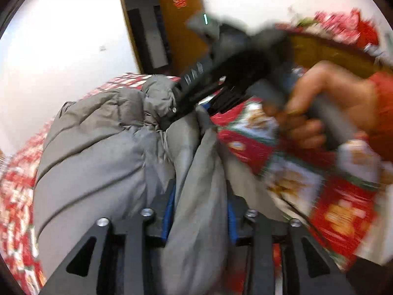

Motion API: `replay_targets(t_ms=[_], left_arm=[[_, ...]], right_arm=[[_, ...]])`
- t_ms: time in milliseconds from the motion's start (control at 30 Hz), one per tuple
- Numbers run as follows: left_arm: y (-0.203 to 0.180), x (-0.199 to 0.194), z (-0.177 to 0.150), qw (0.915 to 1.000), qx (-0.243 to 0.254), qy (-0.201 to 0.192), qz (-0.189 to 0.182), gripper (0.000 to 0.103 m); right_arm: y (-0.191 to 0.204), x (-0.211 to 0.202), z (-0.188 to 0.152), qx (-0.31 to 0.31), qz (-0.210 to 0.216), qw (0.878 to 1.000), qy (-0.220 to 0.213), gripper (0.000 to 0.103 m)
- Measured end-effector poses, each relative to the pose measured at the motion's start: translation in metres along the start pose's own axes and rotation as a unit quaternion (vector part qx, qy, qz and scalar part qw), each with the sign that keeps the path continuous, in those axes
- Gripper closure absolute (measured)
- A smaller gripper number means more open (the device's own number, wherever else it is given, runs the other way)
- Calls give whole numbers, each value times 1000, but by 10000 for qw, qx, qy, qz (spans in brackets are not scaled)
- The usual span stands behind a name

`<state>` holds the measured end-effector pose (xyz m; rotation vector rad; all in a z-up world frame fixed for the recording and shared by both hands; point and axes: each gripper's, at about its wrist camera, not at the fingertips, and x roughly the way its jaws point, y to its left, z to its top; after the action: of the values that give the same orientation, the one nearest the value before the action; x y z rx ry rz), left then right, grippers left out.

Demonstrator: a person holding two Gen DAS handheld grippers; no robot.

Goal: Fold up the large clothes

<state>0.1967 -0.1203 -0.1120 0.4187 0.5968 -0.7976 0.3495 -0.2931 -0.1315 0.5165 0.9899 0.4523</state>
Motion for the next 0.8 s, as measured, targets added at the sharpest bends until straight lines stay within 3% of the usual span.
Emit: replay_targets(t_ms=[100,167,233,300,367,433,467,500,600,667,800], left_arm=[[28,-63,-12,9943,-402,-363,-914,33],[60,-92,-13,9858,-926,-697,-1214,31],[107,-108,-7,9749,-1734,-984,-994,23],[168,-99,-1,9566,-2713,-1016,-314,18],[207,-72,3,9397,-3349,-697,-3,18],[230,-38,7,9248,-3790,-297,-121,18],[233,-25,9,9223,-3857,-148,-209,18],[230,-9,14,9258,-3777,-6,-179,18],[212,30,26,9481,-3094,413,603,18],[214,44,17,9450,-3134,611,702,18],[229,61,-12,9284,-3606,751,494,16]], right_arm=[[-7,-1,-7,147,-49,9998,-149,75],[-11,1,-7,190,-143,9995,-230,75],[-8,4,-13,203,-245,9989,-330,75],[-6,7,-16,240,-315,9984,-407,75],[-1,9,-19,223,-432,9977,-468,75],[3,10,-24,182,-523,9972,-510,75],[3,9,-25,182,-537,9970,-526,76],[3,9,-26,191,-543,9969,-545,76],[1,9,-29,254,-473,9967,-616,77],[-3,10,-30,338,-390,9964,-669,77],[-16,9,-34,409,-248,9962,-725,77]])
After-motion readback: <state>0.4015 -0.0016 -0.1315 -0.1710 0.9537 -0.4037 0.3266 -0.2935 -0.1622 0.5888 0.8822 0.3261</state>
